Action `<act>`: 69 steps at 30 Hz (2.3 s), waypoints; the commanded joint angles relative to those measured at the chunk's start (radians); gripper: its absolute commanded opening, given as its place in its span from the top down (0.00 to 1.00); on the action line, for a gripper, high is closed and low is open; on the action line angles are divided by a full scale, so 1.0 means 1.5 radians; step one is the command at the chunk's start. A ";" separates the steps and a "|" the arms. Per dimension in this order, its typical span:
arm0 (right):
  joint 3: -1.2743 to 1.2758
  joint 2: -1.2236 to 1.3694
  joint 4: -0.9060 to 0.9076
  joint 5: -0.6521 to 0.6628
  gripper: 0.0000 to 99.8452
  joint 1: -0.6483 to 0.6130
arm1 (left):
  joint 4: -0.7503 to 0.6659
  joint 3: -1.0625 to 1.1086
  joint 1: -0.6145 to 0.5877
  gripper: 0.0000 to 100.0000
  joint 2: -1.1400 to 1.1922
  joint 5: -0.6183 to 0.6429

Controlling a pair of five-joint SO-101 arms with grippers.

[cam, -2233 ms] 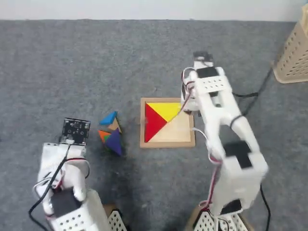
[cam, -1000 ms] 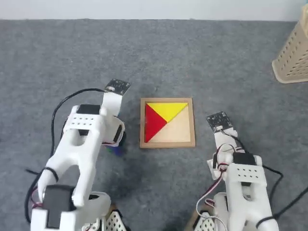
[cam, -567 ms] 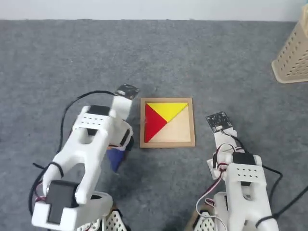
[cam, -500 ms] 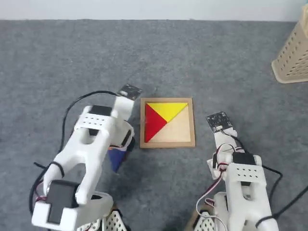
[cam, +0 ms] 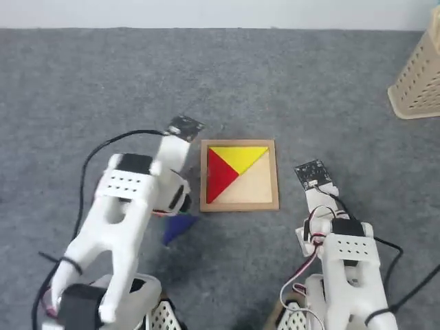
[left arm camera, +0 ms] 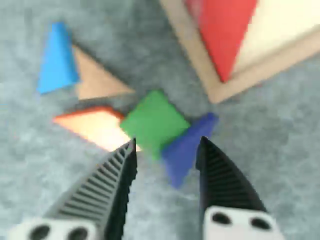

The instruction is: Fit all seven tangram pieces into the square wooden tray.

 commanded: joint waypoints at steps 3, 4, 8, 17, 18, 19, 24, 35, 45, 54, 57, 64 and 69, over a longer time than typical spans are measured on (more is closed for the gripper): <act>-0.002 -0.019 -0.012 0.005 0.90 0.013 | -0.034 -0.031 -0.108 0.81 -0.052 -0.029; -0.002 -0.019 -0.012 0.005 0.90 0.013 | -0.048 -0.033 -0.121 0.81 -0.052 -0.016; -0.002 -0.019 -0.012 0.004 0.90 0.013 | -0.081 -0.037 -0.120 0.81 -0.052 0.090; -0.001 -0.020 -0.012 0.003 0.90 0.014 | 0.005 -0.010 -0.069 0.81 -0.053 0.000; 0.000 -0.020 -0.012 0.003 0.90 0.014 | 0.025 -0.008 -0.063 0.81 -0.053 -0.019; 0.000 -0.021 -0.012 0.003 0.90 0.014 | 0.043 -0.007 -0.056 0.81 -0.053 -0.036; 0.001 -0.022 -0.012 0.003 0.90 0.014 | 0.095 -0.006 -0.015 0.81 -0.053 -0.116; 0.001 -0.022 -0.012 0.004 0.90 0.014 | 0.020 0.071 0.029 0.81 -0.052 -0.130; 0.001 -0.022 -0.012 0.004 0.90 0.014 | -0.006 0.094 0.033 0.81 -0.051 -0.132; 0.001 -0.021 -0.012 0.003 0.90 0.014 | -0.034 0.108 0.033 0.81 -0.051 -0.129; 0.001 -0.021 -0.012 0.003 0.90 0.014 | -0.034 0.109 0.033 0.81 -0.041 -0.129; 0.001 -0.021 -0.011 0.003 0.90 0.014 | -0.060 0.015 -0.068 0.81 0.028 -0.069; 0.001 -0.021 -0.011 0.006 0.90 0.014 | -0.011 -0.058 -0.107 0.81 0.028 -0.014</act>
